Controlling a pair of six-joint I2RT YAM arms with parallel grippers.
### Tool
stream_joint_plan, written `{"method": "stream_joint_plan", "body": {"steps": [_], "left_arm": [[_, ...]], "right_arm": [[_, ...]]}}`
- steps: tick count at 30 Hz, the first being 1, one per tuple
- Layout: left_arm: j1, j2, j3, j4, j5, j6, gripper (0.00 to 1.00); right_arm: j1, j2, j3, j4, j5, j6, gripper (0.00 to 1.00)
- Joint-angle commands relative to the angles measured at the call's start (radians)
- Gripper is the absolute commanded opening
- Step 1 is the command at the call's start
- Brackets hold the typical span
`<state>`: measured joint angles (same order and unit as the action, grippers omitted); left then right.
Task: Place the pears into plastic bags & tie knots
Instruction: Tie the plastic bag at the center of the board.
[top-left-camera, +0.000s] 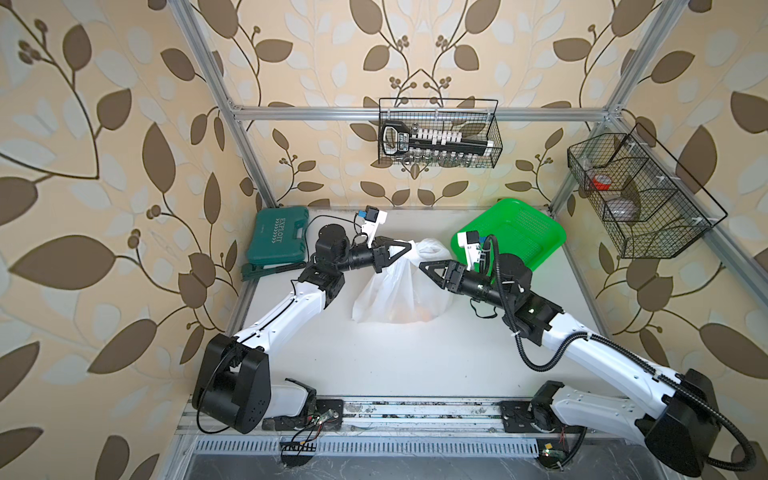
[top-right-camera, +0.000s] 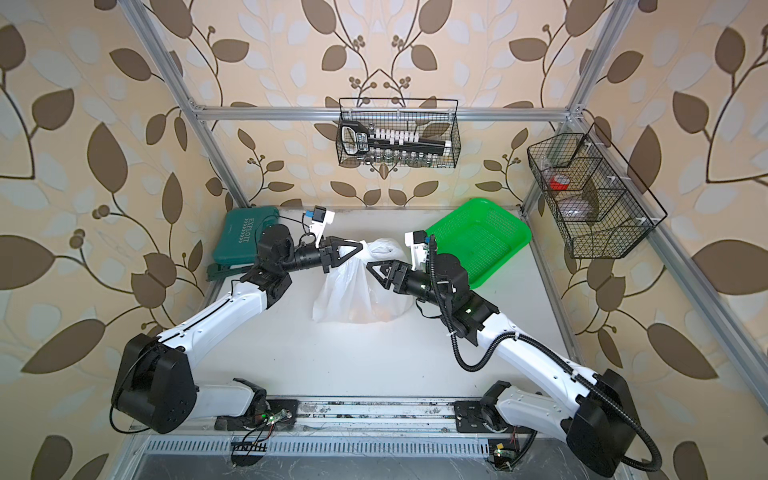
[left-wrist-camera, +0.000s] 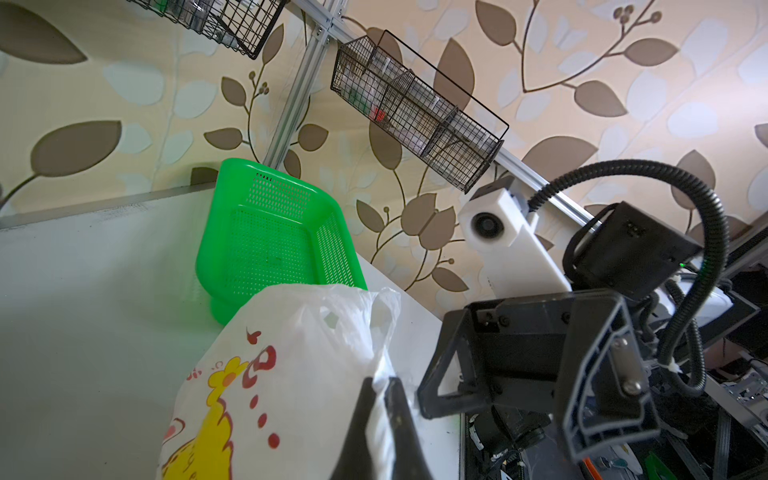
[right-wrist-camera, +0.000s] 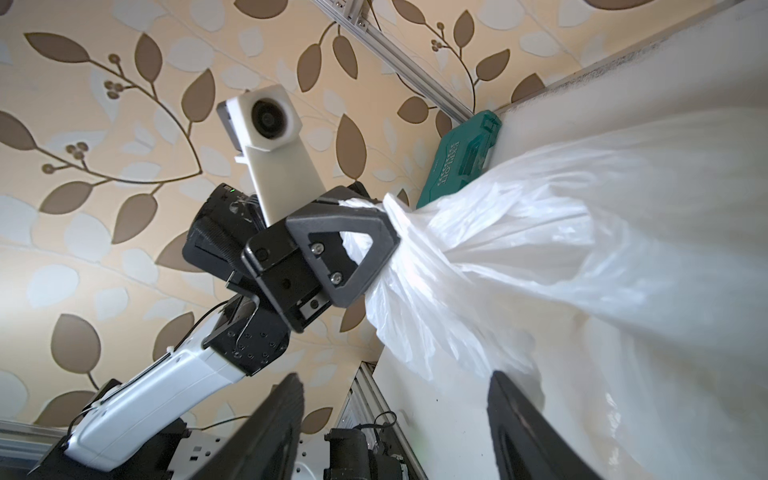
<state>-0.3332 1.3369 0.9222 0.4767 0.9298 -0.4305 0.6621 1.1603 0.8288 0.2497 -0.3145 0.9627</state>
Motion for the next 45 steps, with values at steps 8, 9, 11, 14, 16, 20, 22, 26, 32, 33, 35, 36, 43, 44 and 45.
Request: {"method": "stream_joint_plan", "body": {"steps": [8,9,11,14,16,20,22,26,32,33,35,36,43,44,45], "left_arm": [[0.000,-0.042,0.006,0.071,0.023,-0.023,0.00],[0.000,-0.042,0.005,0.070,0.025,-0.022,0.00],[0.000,-0.043,0.003,0.071,0.027,-0.023,0.00],[0.000,-0.041,0.003,0.068,0.033,-0.022,0.00],[0.000,-0.037,0.005,0.065,0.033,-0.020,0.00],[0.000,-0.024,0.013,0.080,0.038,-0.028,0.00],[0.000,-0.022,0.016,0.083,0.037,-0.031,0.00],[0.000,-0.021,0.021,0.085,0.041,-0.033,0.00],[0.000,-0.031,0.030,0.075,0.060,-0.026,0.00],[0.000,-0.032,0.032,0.077,0.064,-0.029,0.00],[0.000,-0.034,0.035,0.080,0.074,-0.033,0.00],[0.000,-0.034,0.037,0.083,0.076,-0.035,0.00],[0.000,-0.050,0.046,0.076,0.096,-0.044,0.00],[0.000,-0.051,0.048,0.075,0.098,-0.044,0.00],[0.000,-0.050,0.049,0.073,0.099,-0.044,0.00]], "right_arm": [[-0.076,0.190,0.061,0.310,-0.032,0.033,0.80],[-0.093,0.207,0.069,0.343,-0.053,0.043,0.81],[-0.122,0.238,0.095,0.405,-0.102,0.066,0.82],[-0.138,0.259,0.133,0.468,-0.167,0.076,0.82],[-0.140,0.257,0.147,0.493,-0.189,0.070,0.82],[-0.139,0.254,0.153,0.489,-0.205,0.072,0.82],[-0.138,0.250,0.138,0.490,-0.211,0.084,0.82],[-0.146,0.180,0.058,0.479,-0.197,0.070,0.82],[-0.227,-0.108,-0.052,0.172,-0.064,-0.116,0.82],[-0.235,-0.140,-0.055,0.111,-0.040,-0.150,0.82],[-0.239,-0.183,-0.060,-0.019,0.036,-0.232,0.83],[-0.239,-0.187,-0.062,-0.062,0.058,-0.261,0.84],[-0.222,-0.125,-0.161,-0.072,0.096,-0.351,0.84],[-0.213,-0.099,-0.165,-0.051,0.094,-0.362,0.84],[-0.203,-0.073,-0.160,-0.036,0.091,-0.372,0.84]]}}
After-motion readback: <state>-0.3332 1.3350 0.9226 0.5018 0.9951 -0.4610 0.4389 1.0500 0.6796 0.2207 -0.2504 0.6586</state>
